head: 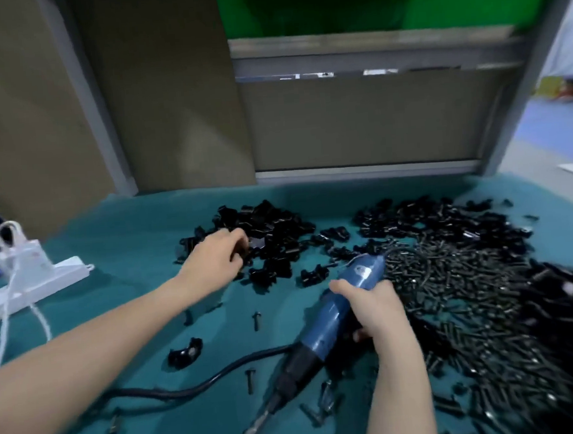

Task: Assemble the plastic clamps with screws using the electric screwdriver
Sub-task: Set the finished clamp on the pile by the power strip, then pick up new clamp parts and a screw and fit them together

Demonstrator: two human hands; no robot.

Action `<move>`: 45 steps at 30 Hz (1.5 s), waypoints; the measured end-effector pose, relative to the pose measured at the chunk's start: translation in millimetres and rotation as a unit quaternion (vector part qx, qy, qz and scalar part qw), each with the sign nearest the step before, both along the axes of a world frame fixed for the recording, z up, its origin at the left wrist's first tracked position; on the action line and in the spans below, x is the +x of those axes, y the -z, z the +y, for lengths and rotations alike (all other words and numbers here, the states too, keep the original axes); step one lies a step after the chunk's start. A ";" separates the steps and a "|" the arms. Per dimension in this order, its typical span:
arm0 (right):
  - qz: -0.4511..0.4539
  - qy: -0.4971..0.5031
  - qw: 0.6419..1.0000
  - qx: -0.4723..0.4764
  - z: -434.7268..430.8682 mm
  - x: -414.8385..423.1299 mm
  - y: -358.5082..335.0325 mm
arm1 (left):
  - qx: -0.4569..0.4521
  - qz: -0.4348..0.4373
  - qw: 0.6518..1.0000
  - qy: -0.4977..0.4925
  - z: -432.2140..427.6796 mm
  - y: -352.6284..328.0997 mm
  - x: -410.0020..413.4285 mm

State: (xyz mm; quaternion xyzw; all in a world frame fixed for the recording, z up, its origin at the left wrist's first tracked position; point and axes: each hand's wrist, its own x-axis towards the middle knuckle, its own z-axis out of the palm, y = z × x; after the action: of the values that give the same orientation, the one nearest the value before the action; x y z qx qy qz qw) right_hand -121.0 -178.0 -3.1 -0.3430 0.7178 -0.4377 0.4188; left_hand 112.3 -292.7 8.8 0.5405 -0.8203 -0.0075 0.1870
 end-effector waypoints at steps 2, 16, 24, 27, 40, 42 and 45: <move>-0.029 -0.022 0.999 0.026 4.0 -11.3 -2.1 | 0.011 0.156 0.988 -0.007 -1.3 -12.5 -7.2; -0.090 0.004 0.996 -0.004 12.6 -27.8 -8.7 | 0.111 -0.177 0.975 0.070 -59.5 -25.9 -206.5; -0.163 0.043 0.976 -0.140 25.1 -45.8 -19.3 | 0.026 -0.217 0.974 0.059 -70.3 -25.4 -191.9; -0.168 0.050 0.958 -0.226 22.6 -34.2 -34.1 | 0.106 0.126 0.983 0.076 -39.5 -45.7 -175.1; -0.028 -0.155 0.925 -0.347 20.9 67.3 -89.1 | 0.274 0.591 0.757 0.045 119.8 -61.5 -15.0; -0.083 -0.138 0.925 -0.344 27.6 69.9 -93.0 | 0.315 0.600 0.735 0.021 137.5 -42.1 4.8; -0.136 -0.172 0.935 -0.278 39.6 71.4 -87.8 | 0.311 0.559 0.768 -0.005 163.5 -6.0 30.5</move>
State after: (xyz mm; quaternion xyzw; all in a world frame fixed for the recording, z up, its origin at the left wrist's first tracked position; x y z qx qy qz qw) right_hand -49.6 -138.4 84.8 -0.5014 0.4335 -0.5837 0.4691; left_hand 142.8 -129.3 14.8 0.4734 -0.5205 -0.5625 0.4342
